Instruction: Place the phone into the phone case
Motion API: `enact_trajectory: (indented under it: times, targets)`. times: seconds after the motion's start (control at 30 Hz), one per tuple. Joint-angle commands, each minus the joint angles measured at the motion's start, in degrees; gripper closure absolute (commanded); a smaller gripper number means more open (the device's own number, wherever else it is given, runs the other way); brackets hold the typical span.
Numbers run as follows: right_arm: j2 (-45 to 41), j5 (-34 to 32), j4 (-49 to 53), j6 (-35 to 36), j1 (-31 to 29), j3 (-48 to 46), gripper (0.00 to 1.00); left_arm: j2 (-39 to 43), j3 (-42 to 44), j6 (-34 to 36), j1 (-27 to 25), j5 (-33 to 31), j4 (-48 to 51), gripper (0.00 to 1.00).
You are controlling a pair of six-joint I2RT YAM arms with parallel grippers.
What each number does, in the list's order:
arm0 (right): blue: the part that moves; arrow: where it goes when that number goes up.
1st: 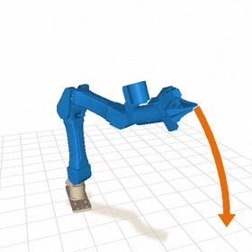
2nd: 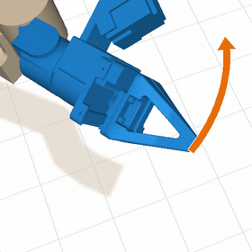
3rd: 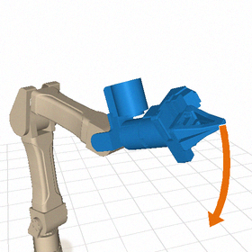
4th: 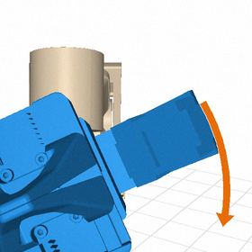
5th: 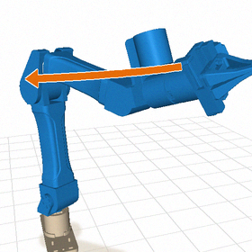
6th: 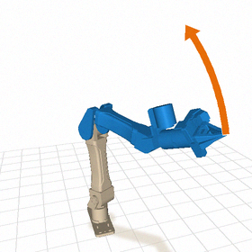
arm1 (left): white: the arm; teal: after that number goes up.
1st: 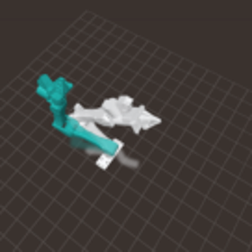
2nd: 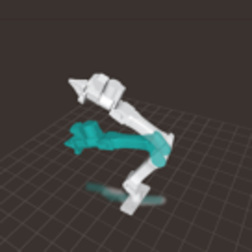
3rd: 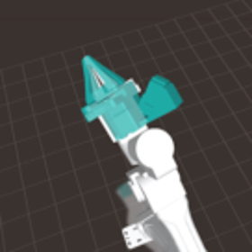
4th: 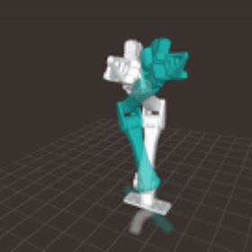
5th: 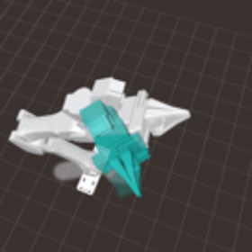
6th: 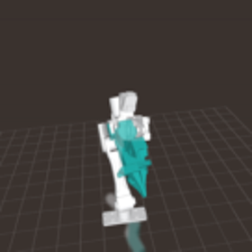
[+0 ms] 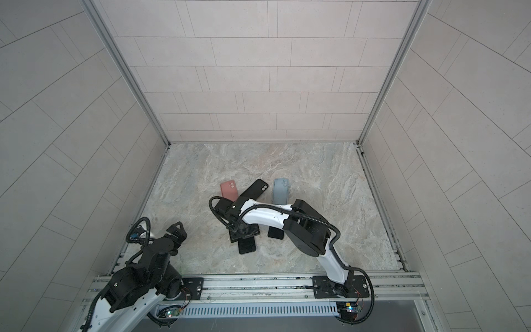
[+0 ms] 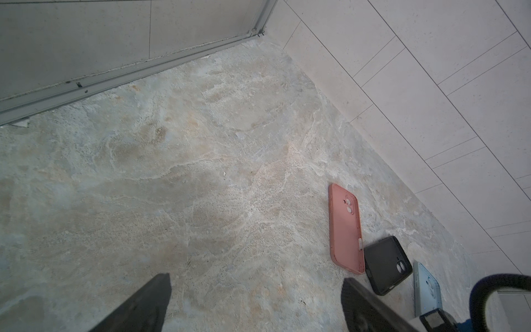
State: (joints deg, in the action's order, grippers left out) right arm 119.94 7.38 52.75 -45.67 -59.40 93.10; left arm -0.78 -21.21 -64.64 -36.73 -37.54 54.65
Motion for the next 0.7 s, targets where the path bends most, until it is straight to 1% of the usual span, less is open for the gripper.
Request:
enact_trajectory:
  times: [0.0,0.1,0.23,0.4,0.53,0.67]
  targets:
    - [1.44,-1.24,6.21,17.71,0.6,5.32,0.37,0.47,-0.32,1.0,0.06,-1.08,-0.67,0.0]
    - [2.84,-3.66,11.33,23.96,0.59,8.62,0.34,0.41,-0.15,1.54,0.08,-0.75,-1.43,0.0]
    - [3.25,-4.52,12.78,27.91,0.6,9.2,0.34,0.07,-0.15,1.54,0.07,-0.74,-1.57,0.0]
    - [4.58,-5.99,13.43,36.0,0.18,8.95,0.34,-0.45,-0.24,1.54,0.0,-0.61,-1.74,0.0]
    - [5.15,-7.32,13.48,39.28,-0.19,9.66,0.34,-0.54,-0.23,1.54,0.08,-0.61,-1.96,0.0]
    - [6.72,-8.25,14.97,40.75,-0.22,11.3,0.33,-0.59,-0.23,1.62,0.04,-0.51,-1.98,0.0]
